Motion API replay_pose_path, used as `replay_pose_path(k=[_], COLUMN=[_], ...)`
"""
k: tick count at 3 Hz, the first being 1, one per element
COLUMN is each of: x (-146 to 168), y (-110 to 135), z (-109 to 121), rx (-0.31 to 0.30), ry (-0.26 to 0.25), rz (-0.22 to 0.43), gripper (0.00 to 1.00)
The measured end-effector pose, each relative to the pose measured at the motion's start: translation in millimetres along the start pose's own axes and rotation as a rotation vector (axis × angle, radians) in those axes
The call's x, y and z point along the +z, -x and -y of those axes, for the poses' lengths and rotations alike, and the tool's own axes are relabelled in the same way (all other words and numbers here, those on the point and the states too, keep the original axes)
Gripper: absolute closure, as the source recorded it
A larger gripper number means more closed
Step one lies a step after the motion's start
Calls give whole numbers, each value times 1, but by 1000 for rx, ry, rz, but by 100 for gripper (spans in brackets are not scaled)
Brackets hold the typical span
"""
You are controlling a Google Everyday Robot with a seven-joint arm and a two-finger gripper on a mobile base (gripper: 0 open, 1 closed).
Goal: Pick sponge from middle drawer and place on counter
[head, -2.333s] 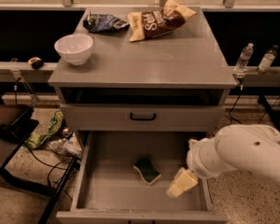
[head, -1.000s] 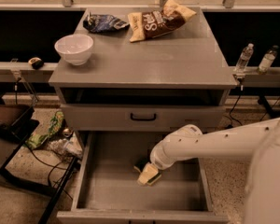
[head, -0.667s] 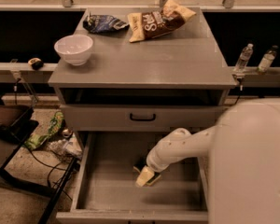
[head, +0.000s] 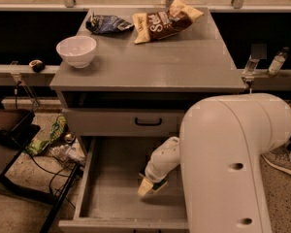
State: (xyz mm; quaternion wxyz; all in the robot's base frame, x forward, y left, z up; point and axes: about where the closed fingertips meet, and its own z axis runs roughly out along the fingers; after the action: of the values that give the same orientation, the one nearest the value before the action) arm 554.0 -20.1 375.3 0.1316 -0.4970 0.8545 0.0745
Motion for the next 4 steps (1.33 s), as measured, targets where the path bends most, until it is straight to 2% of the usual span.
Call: replay_pose_path(k=[1, 3, 4], x=[23, 25, 18], y=[-13, -15, -13], z=[-6, -7, -7], rx=[18, 18, 18], ry=[28, 30, 30], rz=[-43, -45, -45], gripper=[40, 86, 100])
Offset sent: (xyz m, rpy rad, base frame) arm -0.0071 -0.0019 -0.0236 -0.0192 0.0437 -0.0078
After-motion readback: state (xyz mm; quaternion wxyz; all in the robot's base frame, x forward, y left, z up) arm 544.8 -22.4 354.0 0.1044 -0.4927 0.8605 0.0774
